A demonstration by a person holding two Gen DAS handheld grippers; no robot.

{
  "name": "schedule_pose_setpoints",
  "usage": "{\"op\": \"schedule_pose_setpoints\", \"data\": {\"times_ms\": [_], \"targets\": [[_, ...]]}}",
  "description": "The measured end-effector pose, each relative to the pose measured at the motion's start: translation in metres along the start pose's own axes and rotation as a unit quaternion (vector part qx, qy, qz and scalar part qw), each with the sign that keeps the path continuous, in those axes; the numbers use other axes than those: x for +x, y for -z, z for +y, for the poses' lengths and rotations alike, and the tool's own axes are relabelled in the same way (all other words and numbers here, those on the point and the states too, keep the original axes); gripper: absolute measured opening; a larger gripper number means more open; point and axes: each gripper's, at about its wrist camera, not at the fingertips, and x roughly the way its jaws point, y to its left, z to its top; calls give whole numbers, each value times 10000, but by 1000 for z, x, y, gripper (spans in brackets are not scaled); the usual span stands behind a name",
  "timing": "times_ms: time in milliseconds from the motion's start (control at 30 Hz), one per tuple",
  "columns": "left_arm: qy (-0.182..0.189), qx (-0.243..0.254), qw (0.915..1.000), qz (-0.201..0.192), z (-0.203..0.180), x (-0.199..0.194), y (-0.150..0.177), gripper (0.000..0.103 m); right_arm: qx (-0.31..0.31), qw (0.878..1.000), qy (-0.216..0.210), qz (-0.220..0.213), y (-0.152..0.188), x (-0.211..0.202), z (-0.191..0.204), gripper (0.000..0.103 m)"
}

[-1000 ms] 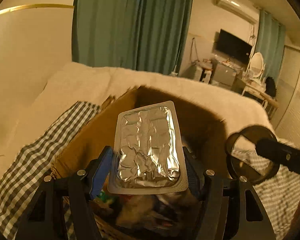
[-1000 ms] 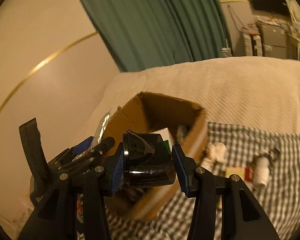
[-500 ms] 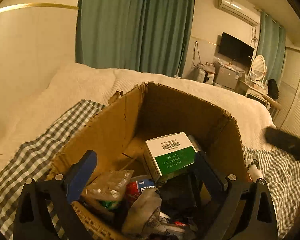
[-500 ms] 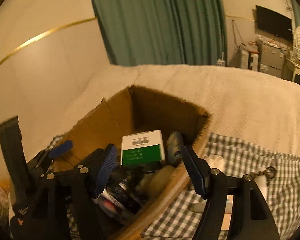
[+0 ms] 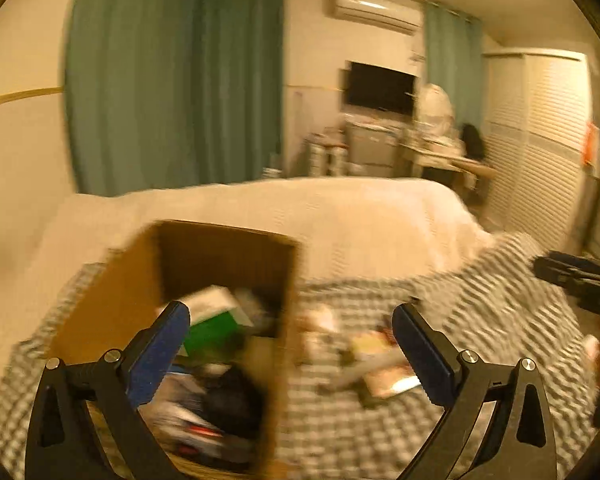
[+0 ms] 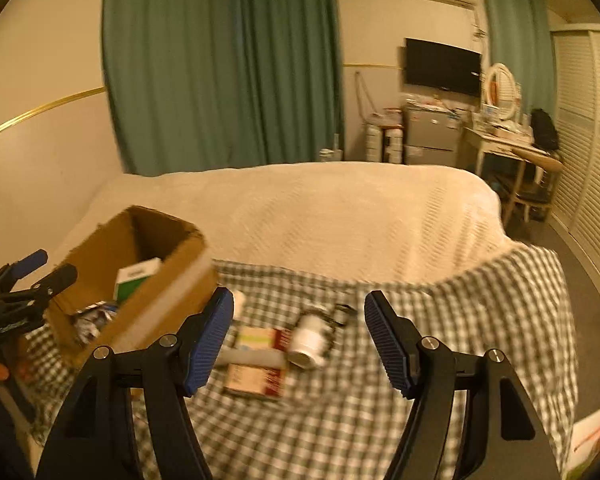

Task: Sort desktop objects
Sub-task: 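Grasp the white tube with the left tool while the right tool grasps the white bottle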

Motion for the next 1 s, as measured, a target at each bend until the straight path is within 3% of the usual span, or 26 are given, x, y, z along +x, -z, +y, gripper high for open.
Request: {"op": "schedule_pose_setpoints", "data": {"times_ms": [100, 233, 400, 567, 700, 900, 1000], "targets": [[290, 181, 9991, 271, -39, 17, 8, 103, 259, 9996, -90, 97, 14, 4, -23, 68], [757, 773, 9925, 577, -88, 50, 31, 103, 442, 9984, -225, 256, 38, 14, -39, 68], [565, 1412, 9813, 1177, -114, 106, 61, 103, 630, 9963, -337, 470, 61, 28, -57, 68], [729, 942, 9762, 1814, -92, 162, 72, 102, 666, 9956, -257, 600, 71, 45, -70, 68], [1058, 281, 9740, 1985, -67, 181, 75, 88, 818, 9930, -242, 818, 78, 62, -75, 68], [1297, 34, 9655, 2258, -56, 198, 86, 86, 693, 9926, -180, 983, 73, 88, -61, 68], [1502, 35, 9622, 2270, -52, 198, 88, 69, 616, 9928, -184, 1016, 66, 101, -50, 68]]}}
